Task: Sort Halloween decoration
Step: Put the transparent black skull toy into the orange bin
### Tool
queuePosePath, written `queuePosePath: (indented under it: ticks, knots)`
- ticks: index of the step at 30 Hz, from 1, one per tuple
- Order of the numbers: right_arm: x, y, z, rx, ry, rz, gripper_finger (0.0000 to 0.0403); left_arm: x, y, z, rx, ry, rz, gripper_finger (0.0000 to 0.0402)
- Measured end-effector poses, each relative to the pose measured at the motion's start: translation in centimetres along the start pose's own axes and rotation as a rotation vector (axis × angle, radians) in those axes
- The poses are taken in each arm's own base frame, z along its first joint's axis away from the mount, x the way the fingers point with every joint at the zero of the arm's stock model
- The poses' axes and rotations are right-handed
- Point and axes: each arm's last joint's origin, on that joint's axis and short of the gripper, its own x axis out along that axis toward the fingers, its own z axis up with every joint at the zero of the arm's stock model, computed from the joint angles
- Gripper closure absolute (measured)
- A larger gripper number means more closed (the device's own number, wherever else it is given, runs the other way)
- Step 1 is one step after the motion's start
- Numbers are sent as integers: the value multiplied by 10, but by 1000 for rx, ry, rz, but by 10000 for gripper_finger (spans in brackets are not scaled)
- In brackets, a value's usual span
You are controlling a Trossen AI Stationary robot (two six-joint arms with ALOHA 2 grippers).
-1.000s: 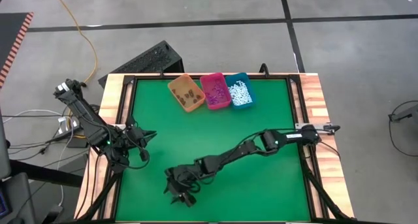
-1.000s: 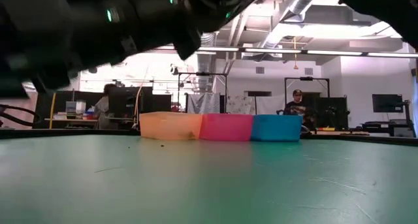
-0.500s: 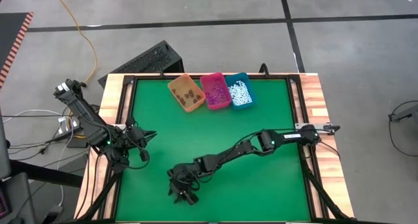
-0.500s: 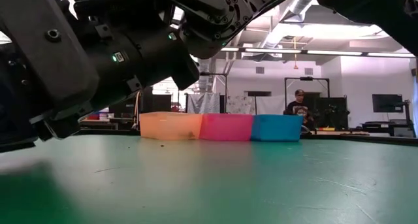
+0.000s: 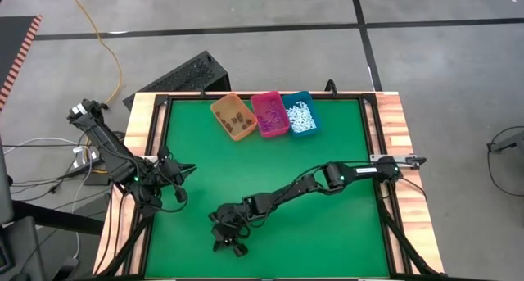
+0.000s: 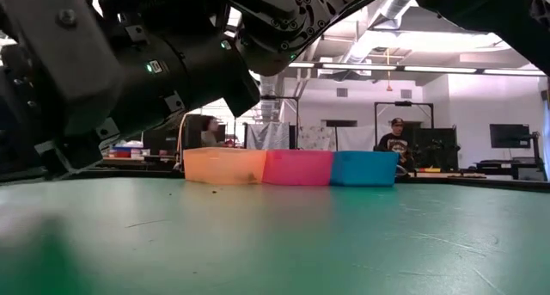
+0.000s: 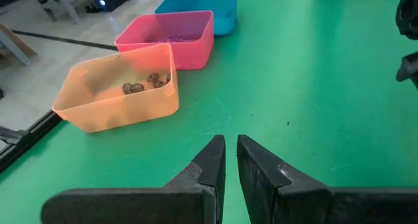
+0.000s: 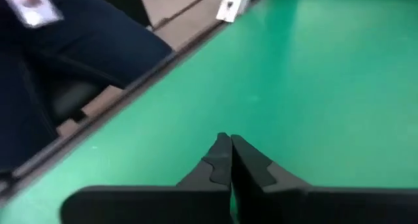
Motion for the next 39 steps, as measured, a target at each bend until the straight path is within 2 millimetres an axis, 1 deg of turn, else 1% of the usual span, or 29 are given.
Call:
queuePosePath:
  ticks: [2, 5, 10, 13, 15, 18, 20, 21, 23, 25, 27, 29, 30, 31, 34, 37, 39]
  knots:
    - [0, 1, 0, 1, 1, 5, 384, 0, 0, 0, 0, 0, 0, 369]
    - [0, -1, 0, 17, 1, 1, 387, 0, 0, 0, -1, 1, -1, 369]
    - [-10, -18, 1, 87, -7, -30, 387, 0, 0, 0, 1, 15, -12, 369]
    - [-21, -30, 6, 84, -8, -65, 387, 0, 0, -1, 2, 16, -12, 369]
    - [-32, -38, 14, 54, -10, -92, 387, 0, 0, -1, 4, 18, -10, 369]
    - [-58, -48, 37, 42, -23, -108, 387, 0, 0, -1, 7, 20, -11, 369]
    - [-75, -48, 51, 45, -1, -110, 387, 0, 0, -1, 7, 25, -15, 369]
    - [-81, -45, 58, 30, 10, -110, 387, 0, 0, -1, 7, 28, -17, 369]
    - [-92, -31, 72, -22, 51, -109, 387, 0, 0, -1, 8, 38, -25, 369]
    - [-103, -9, 92, -79, 76, -114, 387, 0, 0, -2, 11, 41, -24, 369]
    - [-116, 13, 108, -92, 110, -124, 387, 0, 0, -2, 13, 40, -22, 369]
    - [-124, 32, 112, -86, 157, -111, 387, 0, 0, -2, 13, 33, -17, 369]
    - [-127, 40, 111, -82, 179, -121, 387, 0, 1, -1, 12, 27, -12, 369]
    - [-128, 47, 106, -71, 203, -131, 387, 0, 1, -1, 11, 21, -8, 369]
    - [-124, 65, 82, -10, 270, -194, 387, 0, 1, -1, 11, 16, -5, 369]
    - [-111, 81, 60, 38, 237, -201, 380, 0, 1, -1, 10, 16, -5, 369]
    - [-102, 91, 47, 49, 219, -184, 363, 0, 1, -1, 10, 16, -4, 369]
